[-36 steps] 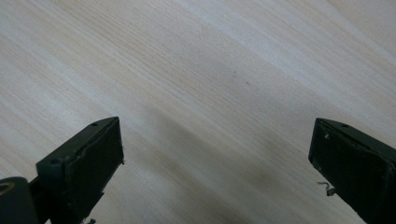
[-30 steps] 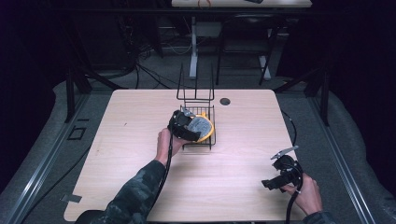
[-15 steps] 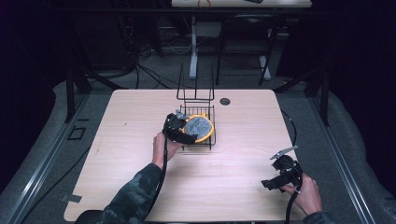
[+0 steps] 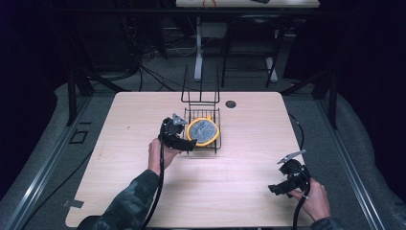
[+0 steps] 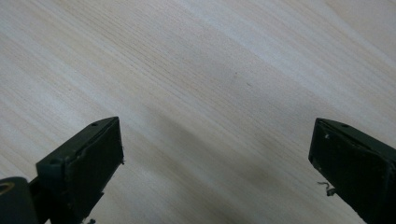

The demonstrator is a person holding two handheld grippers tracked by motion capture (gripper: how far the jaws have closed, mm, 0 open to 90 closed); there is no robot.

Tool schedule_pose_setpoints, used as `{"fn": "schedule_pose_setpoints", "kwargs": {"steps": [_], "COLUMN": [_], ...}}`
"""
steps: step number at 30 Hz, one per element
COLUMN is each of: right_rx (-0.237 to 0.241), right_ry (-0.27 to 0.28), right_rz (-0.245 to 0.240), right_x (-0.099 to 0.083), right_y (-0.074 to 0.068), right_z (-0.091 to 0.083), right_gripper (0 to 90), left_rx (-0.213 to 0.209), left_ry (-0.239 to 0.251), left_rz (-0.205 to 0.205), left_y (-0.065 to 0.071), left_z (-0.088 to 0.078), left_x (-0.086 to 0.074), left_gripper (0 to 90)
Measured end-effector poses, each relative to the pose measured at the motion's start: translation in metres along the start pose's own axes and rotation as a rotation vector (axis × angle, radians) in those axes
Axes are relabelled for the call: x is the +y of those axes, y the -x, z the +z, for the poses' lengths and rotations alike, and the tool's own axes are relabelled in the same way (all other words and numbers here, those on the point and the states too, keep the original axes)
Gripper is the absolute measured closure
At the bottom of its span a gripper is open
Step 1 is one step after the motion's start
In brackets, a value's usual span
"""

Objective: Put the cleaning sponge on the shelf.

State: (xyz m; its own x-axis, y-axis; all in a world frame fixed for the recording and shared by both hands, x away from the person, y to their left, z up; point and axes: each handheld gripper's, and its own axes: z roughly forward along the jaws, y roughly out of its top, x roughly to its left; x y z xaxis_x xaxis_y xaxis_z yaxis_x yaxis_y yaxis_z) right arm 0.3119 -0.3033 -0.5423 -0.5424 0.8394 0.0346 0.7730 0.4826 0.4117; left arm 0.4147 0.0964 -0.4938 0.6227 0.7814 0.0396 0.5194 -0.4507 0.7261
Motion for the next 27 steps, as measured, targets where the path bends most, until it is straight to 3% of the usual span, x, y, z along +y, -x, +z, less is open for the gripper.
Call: {"fn": "schedule_pose_setpoints", "kwargs": {"steps": [14, 19, 27], "right_rx": [-0.008, -0.008, -0.008], "right_ry": [0.007, 0.012, 0.006], "right_rz": [0.004, 0.007, 0.005], "right_x": [0.0, -0.001, -0.001], "right_y": [-0.001, -0.002, -0.002], "right_z": [-0.002, -0.002, -0.002], "right_gripper": [2.2, 2.2, 2.2], "left_rx": [0.002, 0.001, 0.034], "left_ry": [-0.048, -0.069, -0.102], "left_rz": [0.022, 0.022, -0.018], "left_y": [-0.005, -0.005, -0.015], "left_z": [-0.048, -0.061, -0.076], "left_x": [-0.022, -0.037, -0.07], "left_gripper": [10.5, 8.2, 2.6]}}
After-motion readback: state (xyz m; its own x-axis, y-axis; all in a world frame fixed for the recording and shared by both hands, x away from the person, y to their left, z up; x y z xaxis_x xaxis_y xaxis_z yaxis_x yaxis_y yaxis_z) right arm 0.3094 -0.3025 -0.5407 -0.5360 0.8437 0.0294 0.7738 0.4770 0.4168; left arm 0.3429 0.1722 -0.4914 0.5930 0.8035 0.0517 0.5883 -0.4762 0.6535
